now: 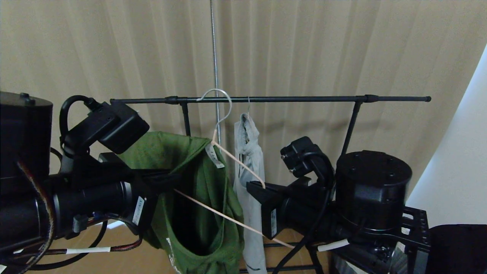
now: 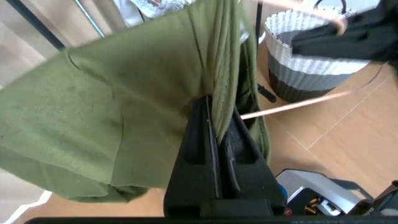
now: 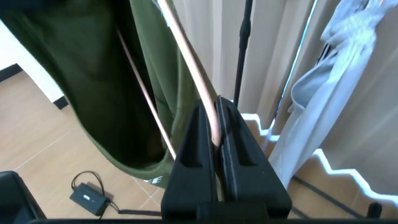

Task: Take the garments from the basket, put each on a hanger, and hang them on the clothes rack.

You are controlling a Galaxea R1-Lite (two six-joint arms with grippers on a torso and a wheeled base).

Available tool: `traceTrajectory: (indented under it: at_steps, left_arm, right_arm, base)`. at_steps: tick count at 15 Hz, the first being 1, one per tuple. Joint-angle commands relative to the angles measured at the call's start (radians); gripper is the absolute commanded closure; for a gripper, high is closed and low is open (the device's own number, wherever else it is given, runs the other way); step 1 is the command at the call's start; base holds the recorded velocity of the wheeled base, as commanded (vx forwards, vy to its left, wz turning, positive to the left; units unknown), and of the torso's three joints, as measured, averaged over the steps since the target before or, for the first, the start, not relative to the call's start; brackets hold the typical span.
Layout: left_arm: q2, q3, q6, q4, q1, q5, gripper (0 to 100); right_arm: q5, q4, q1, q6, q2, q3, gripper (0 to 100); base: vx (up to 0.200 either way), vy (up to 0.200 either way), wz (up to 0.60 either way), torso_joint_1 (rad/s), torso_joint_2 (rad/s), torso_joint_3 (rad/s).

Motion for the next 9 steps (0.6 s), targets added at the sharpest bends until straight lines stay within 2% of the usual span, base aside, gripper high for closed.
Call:
traceTrajectory:
  at_steps: [1,3,5,7,9]
  left_arm:
    - [-0.017,0.007,0.001,-0.002,0.001,0.001,0]
    - [-0.046,0.025,0.004,-0.005,0.002,-0.001,0]
    - [-0.106,0.077,0.057,-0.006,0.047,-0.002,0]
    - [-0.140,0.117,0.163,-0.032,0.111,-0.009,0]
    - [-0.140,0.125,0.232,-0.129,0.154,-0.009,0]
  right_arm:
    - [0.000,-0.001,-0.007,0.000,-0.032,0.000,100]
    - [0.000,-0.001,-0.028,-0.004,-0.054,0.011,100]
    - [0.019,-0.002,-0.085,-0.049,-0.106,0.054,100]
    - [0.101,-0.002,-0.137,-0.076,-0.166,0.102,100]
    - [0.227,-0.001,-0.225,-0.144,-0.217,0.143,100]
  base:
    - [0.000,0.000,0.00,0.000,0.00,0.000]
    - [0.000,0.000,0.00,0.000,0.00,0.000]
    - [0.000,0.000,0.00,0.000,0.00,0.000]
    - [0.000,0.000,0.00,0.000,0.00,0.000]
    - [0.000,0.000,0.00,0.000,0.00,0.000]
